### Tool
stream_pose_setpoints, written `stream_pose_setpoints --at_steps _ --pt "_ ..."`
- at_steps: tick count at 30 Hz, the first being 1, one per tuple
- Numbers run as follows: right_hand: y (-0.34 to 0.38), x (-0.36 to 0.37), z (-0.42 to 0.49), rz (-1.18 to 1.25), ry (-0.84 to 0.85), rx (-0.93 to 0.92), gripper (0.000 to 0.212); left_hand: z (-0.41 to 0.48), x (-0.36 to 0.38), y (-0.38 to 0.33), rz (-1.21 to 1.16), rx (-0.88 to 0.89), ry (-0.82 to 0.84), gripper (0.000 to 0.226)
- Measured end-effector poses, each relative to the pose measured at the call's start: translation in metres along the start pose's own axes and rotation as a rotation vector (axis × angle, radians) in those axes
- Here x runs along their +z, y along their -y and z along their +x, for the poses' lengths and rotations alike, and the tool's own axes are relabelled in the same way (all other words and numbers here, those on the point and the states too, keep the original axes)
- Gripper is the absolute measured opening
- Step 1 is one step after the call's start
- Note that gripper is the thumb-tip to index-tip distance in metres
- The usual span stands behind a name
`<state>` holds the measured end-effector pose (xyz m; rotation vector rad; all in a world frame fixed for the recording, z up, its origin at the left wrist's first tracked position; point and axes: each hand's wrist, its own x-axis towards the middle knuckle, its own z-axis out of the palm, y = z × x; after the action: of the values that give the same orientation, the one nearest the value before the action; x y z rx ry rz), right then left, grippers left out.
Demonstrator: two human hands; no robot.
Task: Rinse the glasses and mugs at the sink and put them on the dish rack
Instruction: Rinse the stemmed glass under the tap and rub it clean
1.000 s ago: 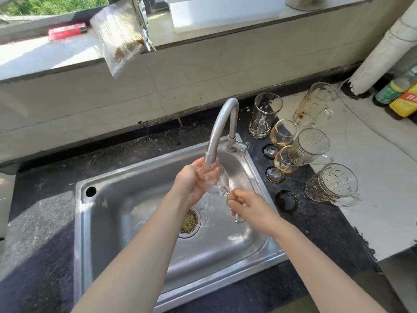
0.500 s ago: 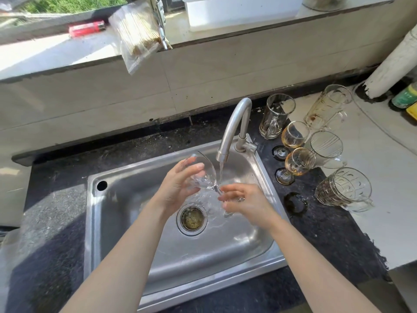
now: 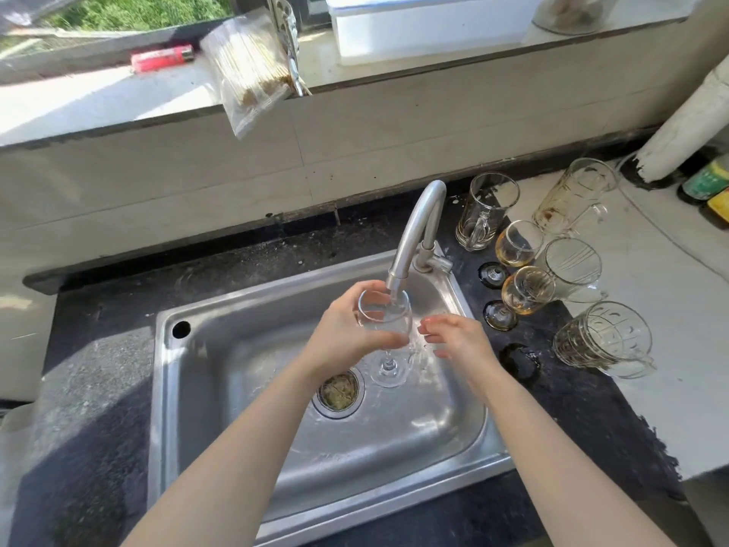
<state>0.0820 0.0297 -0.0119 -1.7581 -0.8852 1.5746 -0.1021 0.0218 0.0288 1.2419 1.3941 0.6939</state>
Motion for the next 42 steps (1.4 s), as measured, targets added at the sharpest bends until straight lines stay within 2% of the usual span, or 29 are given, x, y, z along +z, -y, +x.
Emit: stream_pose_setpoints --at_steps 3,8,10,13,16,20,23,26,30,33,38,42 --pt "0.009 -0.002 0.001 -0.023 -0.019 -0.041 0.011 -0.006 0.004 0.002 0.066 0.006 -0.055 0.070" --pt "0.028 0.005 0.001 -0.026 0.065 -0.201 0.015 -0.003 -0.006 0.002 0.118 0.008 -0.123 0.067" --pt "0.035 0.010 0.005 -0.041 0.018 -0.248 0.016 0.000 -0.004 -0.002 0.186 0.010 -0.082 0.065" --pt "0.036 0.010 0.019 -0.108 -0.143 -0.264 0.013 0.002 -0.003 -0.005 0.178 -0.011 -0.094 0.061" --pt "0.032 0.004 0.038 -0.331 -0.288 -0.244 0.018 0.005 -0.003 -0.008 0.228 -0.021 -0.068 0.060" --pt "0.040 0.001 0.057 -0.605 -0.383 -0.378 0.033 0.007 0.003 -0.011 0.242 -0.030 -0.052 0.061" --pt "0.052 0.003 0.066 -0.874 -0.350 -0.342 0.041 0.008 0.002 -0.010 0.231 -0.040 -0.069 0.061" --pt "0.060 0.003 0.072 -1.061 -0.271 -0.305 0.029 0.008 0.001 -0.011 0.228 -0.055 -0.080 0.062" --pt "0.065 0.000 0.075 -1.294 -0.189 -0.385 0.022 0.007 -0.001 -0.013 0.218 -0.049 -0.085 0.064" --pt "0.074 -0.005 0.081 -1.299 -0.150 -0.427 0.024 0.005 -0.002 -0.010 0.228 -0.049 -0.078 0.065" --pt "0.081 -0.004 0.086 -1.318 -0.119 -0.378 0.025 0.006 -0.006 -0.003 0.161 -0.066 -0.109 0.065" --pt "0.066 -0.009 0.069 -1.082 -0.175 -0.488 0.031 0.005 -0.012 -0.001 -0.061 -0.205 -0.208 0.063"
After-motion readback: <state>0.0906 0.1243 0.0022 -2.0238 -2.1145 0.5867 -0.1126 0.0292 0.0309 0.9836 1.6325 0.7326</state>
